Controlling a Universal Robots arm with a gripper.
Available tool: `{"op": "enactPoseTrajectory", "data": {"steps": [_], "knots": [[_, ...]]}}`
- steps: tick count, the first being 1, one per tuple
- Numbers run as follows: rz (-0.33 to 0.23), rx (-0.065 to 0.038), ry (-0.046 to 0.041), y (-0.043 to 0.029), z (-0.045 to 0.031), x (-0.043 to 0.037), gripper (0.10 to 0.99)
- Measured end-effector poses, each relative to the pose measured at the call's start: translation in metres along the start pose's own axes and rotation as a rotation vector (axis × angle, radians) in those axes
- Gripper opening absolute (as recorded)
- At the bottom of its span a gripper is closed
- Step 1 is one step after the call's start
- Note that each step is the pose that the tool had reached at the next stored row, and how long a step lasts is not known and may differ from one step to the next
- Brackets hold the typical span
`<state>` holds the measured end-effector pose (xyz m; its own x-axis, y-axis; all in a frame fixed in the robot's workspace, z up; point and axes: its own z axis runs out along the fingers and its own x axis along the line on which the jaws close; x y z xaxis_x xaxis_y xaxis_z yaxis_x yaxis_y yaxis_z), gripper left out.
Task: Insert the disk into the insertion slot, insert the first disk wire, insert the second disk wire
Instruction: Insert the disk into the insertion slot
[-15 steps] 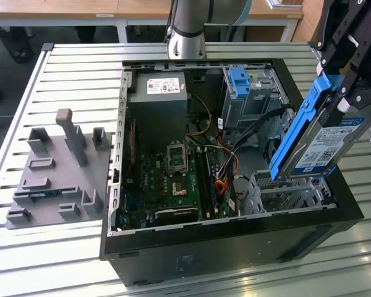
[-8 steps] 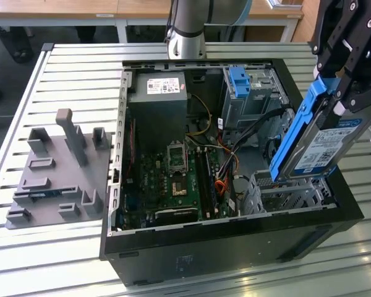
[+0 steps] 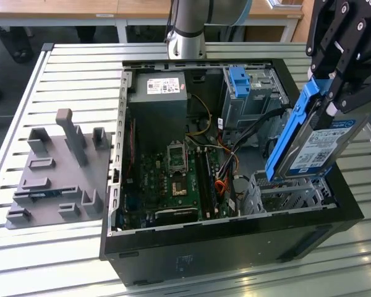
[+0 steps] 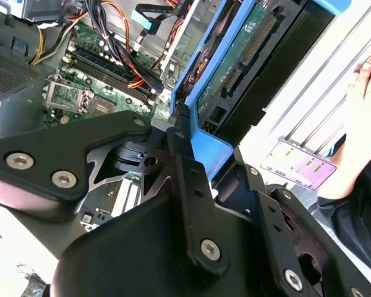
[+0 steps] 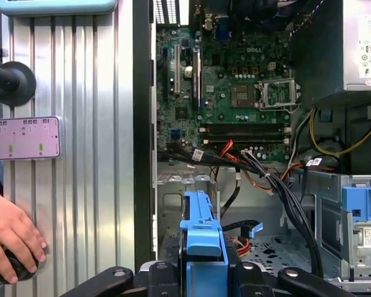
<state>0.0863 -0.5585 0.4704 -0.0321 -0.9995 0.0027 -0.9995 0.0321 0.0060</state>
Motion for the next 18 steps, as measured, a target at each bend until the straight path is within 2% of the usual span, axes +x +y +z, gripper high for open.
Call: {"op": "enactPoseTrajectory", "data": {"steps": [10,18], "knots": [[0.008,0.000,-0.0010,0.0016,0.0069,-0.0011,0.365],[0.008,0.002,-0.0011,0.0024,0.0096,-0.0016,0.365]]}}
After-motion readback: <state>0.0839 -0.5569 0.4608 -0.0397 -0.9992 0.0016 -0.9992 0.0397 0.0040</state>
